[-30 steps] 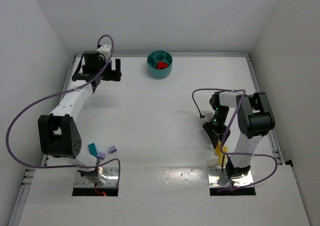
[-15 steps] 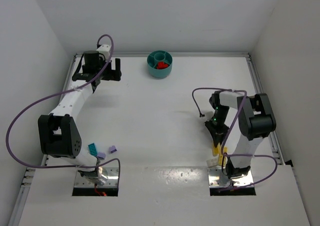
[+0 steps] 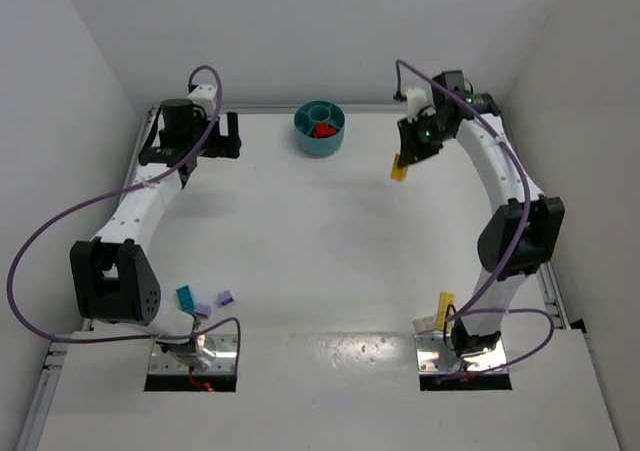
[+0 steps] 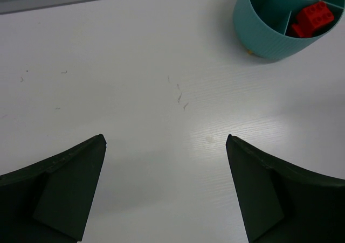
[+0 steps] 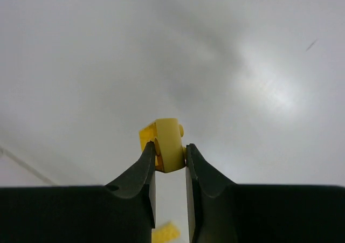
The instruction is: Sort the legos into containers by color
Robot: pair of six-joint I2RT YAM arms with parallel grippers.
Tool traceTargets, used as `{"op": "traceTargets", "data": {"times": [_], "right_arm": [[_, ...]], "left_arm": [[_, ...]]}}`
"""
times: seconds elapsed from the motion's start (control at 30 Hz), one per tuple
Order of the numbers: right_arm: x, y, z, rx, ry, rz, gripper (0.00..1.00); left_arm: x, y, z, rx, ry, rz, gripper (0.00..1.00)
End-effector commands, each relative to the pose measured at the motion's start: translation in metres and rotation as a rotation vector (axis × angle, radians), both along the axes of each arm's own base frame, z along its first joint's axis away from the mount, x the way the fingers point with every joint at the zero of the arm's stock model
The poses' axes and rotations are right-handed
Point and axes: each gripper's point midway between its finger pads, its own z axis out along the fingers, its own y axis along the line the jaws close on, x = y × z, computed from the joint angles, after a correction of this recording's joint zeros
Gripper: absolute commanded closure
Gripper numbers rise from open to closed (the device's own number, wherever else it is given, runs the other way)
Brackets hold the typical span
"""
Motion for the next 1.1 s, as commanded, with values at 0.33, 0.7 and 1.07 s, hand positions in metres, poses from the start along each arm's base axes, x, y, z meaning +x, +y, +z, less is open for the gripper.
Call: {"op": "traceTargets", "data": {"times": [0.33,0.7,1.07], "right_arm": [[0.217,0.100,0.104,0.145,-0.710,-0.078,1.00],[0.252,0.169,0.106,0.126,-0.960,-0.027,1.00],[0.271,0.187,0.057,0.035,-0.980,-0.050,1.00]], "left_arm": [[-0.004,0.008,0.029,-0.048,-0.078,0.045,0.00],[0.010,0.005,0.012,-0.093,-0.028,0.070,0.00],[0.012,0.006,0.008,-0.128,-0.021,0.086,0.00]]}}
